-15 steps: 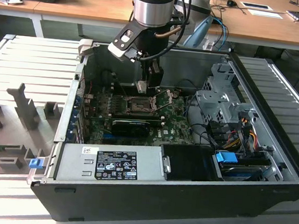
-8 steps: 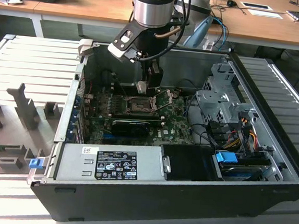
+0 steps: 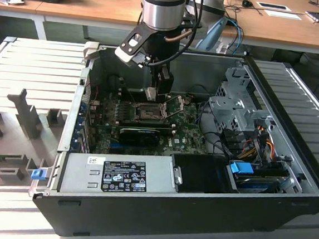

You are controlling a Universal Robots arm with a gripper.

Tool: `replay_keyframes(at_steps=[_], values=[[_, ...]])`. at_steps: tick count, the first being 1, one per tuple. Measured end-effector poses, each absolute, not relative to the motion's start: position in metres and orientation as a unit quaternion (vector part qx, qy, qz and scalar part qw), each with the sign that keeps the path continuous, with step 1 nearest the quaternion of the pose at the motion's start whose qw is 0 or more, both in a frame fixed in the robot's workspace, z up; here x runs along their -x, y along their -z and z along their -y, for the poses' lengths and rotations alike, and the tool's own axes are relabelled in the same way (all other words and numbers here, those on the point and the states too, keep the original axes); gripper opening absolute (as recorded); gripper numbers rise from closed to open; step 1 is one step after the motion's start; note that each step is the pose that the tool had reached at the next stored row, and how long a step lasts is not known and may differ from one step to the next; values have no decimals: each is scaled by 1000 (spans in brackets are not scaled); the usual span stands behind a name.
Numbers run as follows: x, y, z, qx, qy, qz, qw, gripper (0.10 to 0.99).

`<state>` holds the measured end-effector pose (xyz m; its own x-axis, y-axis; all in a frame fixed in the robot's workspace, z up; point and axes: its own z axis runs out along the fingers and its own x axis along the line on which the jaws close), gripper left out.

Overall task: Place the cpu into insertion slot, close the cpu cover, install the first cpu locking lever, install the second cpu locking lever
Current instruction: 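Place the cpu into insertion slot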

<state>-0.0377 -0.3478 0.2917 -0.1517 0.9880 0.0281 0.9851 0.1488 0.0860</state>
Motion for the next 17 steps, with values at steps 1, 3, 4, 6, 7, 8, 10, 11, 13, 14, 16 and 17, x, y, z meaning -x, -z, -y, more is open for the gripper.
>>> replay_keyframes(at_steps=[1,3,4,6,7,8,10,11,13,14,16,17], values=[[38,-291,348,-651,-42,-758,17,525],[38,-291,348,-651,-42,-757,17,525],[38,-291,348,-651,-42,-757,17,525],[38,-291,348,-651,-42,-757,17,525],[38,-290,348,-652,-42,-757,17,525],[38,-290,348,-652,-42,-757,17,525],[38,-289,348,-652,-42,-757,17,525],[38,-289,348,-652,-42,-757,17,525],[38,-289,348,-652,-42,-757,17,525],[38,-289,348,-652,-42,-756,17,525],[38,-288,348,-653,-42,-756,17,525],[38,-288,348,-653,-42,-756,17,525]])
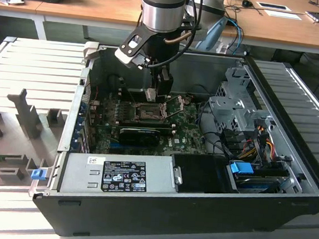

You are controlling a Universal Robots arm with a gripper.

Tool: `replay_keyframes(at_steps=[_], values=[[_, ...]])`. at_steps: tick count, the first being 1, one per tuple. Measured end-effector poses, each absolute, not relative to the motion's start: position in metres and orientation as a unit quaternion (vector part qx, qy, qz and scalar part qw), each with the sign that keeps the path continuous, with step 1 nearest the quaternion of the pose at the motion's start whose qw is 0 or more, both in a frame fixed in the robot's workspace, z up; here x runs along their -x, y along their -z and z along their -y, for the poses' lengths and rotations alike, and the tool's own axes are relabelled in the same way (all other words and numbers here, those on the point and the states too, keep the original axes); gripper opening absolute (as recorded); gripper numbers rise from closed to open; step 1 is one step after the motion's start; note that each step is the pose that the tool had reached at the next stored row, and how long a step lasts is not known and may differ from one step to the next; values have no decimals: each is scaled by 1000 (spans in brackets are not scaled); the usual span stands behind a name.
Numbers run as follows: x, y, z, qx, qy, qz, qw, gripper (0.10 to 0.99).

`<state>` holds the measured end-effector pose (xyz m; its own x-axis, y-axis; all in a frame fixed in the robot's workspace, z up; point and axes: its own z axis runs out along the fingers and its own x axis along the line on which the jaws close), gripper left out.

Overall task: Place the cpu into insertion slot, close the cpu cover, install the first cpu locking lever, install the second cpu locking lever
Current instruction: 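Place the cpu into insertion slot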

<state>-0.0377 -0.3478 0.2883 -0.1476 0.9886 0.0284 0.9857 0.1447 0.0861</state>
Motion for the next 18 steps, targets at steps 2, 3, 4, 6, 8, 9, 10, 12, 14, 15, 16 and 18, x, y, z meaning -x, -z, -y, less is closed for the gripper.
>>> replay_keyframes(at_steps=[2,3,4,6,8,9,10,12,14,15,16,18], values=[[38,-288,348,-653,-42,-756,17,525],[38,-288,348,-653,-42,-756,17,525],[38,-287,348,-653,-42,-756,17,525],[38,-287,348,-653,-42,-756,17,525],[38,-286,348,-654,-42,-755,17,525],[38,-286,348,-656,-42,-753,18,525],[38,-285,348,-660,-42,-750,18,525],[38,-284,347,-672,-41,-739,18,525],[38,-283,347,-681,-41,-731,19,525],[38,-282,347,-681,-41,-731,19,525],[38,-281,347,-681,-41,-731,19,525],[38,-279,347,-681,-41,-731,19,525]])
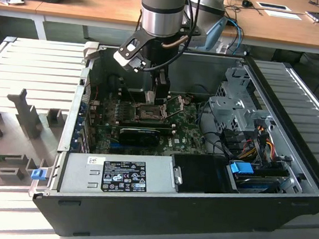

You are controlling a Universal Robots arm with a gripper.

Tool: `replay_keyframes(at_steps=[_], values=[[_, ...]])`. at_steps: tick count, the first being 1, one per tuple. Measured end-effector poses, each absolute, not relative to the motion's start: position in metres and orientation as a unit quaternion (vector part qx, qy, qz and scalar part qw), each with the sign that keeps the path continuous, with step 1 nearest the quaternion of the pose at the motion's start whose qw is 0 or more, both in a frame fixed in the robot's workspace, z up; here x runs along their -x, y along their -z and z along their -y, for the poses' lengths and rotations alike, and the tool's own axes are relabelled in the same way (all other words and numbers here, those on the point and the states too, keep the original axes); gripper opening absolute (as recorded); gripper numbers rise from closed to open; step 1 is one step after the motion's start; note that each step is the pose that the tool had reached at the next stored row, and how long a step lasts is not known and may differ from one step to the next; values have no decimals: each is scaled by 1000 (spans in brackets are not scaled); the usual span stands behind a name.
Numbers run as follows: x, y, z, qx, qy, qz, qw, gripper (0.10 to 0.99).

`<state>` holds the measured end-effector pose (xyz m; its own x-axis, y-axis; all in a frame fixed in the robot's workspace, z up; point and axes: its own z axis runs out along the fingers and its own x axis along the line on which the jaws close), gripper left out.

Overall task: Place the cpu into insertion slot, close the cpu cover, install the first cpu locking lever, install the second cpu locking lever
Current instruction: 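Place the cpu into insertion slot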

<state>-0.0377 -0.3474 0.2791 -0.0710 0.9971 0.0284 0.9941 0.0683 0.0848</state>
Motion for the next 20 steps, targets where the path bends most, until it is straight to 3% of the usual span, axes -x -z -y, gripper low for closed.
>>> replay_keyframes(at_steps=[15,20], values=[[38,-269,347,-682,-39,-730,19,525],[38,-247,340,-699,-38,-714,20,525]])
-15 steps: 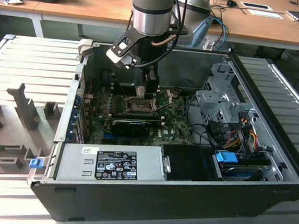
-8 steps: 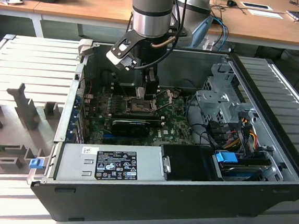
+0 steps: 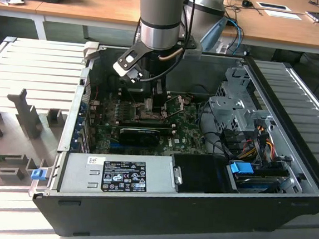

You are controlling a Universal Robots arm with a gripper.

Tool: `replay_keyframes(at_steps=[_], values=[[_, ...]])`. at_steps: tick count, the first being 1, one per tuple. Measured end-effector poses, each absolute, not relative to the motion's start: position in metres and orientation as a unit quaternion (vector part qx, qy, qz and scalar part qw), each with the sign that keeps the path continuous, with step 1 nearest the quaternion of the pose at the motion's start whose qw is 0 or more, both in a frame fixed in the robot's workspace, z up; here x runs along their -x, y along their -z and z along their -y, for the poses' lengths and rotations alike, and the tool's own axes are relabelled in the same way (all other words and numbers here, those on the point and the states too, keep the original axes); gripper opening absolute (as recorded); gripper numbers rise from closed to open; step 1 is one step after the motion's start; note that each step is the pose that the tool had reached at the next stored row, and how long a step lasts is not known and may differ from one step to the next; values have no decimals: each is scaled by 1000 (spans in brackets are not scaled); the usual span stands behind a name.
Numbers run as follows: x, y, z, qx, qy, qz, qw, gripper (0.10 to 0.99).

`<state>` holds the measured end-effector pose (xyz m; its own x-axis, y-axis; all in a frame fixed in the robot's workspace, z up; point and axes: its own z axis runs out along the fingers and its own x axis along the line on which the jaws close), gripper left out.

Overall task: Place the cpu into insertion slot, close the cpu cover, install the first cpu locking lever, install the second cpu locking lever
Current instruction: 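Place the cpu into insertion slot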

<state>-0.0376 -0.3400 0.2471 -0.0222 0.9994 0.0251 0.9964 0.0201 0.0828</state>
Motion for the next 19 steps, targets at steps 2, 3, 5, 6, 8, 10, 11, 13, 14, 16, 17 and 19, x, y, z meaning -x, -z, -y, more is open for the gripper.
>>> replay_keyframes(at_steps=[2,3,5,6,8,10,11,13,14,16,17,19], values=[[38,-244,338,-699,-38,-714,20,525],[38,-243,338,-699,-38,-714,20,525],[38,-243,337,-699,-38,-714,20,525],[38,-243,337,-699,-38,-713,20,525],[38,-242,336,-700,-38,-713,20,525],[38,-242,335,-700,-38,-712,20,525],[38,-240,333,-701,-38,-712,20,525],[38,-235,330,-701,-40,-712,18,525],[39,-232,329,-701,-40,-712,18,525],[46,-226,328,-701,-40,-712,18,525],[48,-224,328,-701,-40,-712,18,525],[49,-220,326,-701,-40,-712,18,525]])
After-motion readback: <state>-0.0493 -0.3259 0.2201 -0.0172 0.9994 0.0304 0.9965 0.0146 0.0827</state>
